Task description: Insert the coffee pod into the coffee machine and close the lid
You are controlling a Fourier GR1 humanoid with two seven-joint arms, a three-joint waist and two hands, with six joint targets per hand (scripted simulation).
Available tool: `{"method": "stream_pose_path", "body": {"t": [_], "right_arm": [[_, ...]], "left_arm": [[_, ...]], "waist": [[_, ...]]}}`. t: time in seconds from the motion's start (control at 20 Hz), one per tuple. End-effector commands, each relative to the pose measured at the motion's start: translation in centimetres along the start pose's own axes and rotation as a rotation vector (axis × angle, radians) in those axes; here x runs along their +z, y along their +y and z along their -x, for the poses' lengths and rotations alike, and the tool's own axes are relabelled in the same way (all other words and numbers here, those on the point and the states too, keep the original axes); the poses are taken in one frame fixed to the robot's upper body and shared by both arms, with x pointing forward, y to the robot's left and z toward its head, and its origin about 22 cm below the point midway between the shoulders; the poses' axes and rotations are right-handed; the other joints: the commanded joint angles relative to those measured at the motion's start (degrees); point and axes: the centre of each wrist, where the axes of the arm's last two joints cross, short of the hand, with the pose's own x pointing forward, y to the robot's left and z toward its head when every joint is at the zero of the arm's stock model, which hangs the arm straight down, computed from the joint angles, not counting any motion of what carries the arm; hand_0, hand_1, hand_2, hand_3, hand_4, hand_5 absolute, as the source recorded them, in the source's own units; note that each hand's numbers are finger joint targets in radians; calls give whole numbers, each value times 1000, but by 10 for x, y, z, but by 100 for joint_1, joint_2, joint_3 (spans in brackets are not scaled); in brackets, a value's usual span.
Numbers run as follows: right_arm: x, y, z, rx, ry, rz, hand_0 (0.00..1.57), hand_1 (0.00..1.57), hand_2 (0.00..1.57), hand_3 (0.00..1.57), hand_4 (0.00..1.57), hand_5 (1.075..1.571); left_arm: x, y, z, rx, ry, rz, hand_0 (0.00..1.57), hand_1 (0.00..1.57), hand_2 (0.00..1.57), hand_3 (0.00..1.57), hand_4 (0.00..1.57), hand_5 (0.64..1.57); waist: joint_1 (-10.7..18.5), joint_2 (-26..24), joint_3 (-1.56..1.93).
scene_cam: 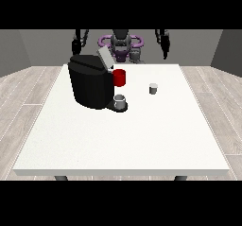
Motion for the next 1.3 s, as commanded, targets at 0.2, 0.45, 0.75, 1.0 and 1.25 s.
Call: {"method": "stream_pose_path", "body": {"t": [0.2, 0.45, 0.75, 1.0, 1.25], "right_arm": [[-1, 11, -2, -16, 0, -46, 0, 0, 0, 0, 0, 1571], [-22, -2, -16, 131, -98, 151, 0, 0, 0, 0, 0, 1571], [-18, 25, -29, 132, -132, 59, 0, 0, 0, 0, 0, 1571], [-31, 37, -28, 114, -173, 31, 0, 0, 0, 0, 0, 1571], [-38, 40, -44, 132, -144, 32, 0, 0, 0, 0, 0, 1571]], "left_arm": [[-15, 16, -10, -200, -83, 114, 0, 0, 0, 0, 0, 1571], [-26, 27, -26, -336, -177, 209, 0, 0, 0, 0, 0, 1571], [-56, 68, -32, -489, -48, 146, 0, 0, 0, 0, 0, 1571], [-92, 76, -66, -530, -49, 162, 0, 0, 0, 0, 0, 1571], [-105, 92, -66, -659, 34, 165, 0, 0, 0, 0, 0, 1571]], "waist": [[-209, -55, -244], [-134, 205, -244], [-776, 432, -246], [-805, 894, -243], [-1024, 1113, -244]]}}
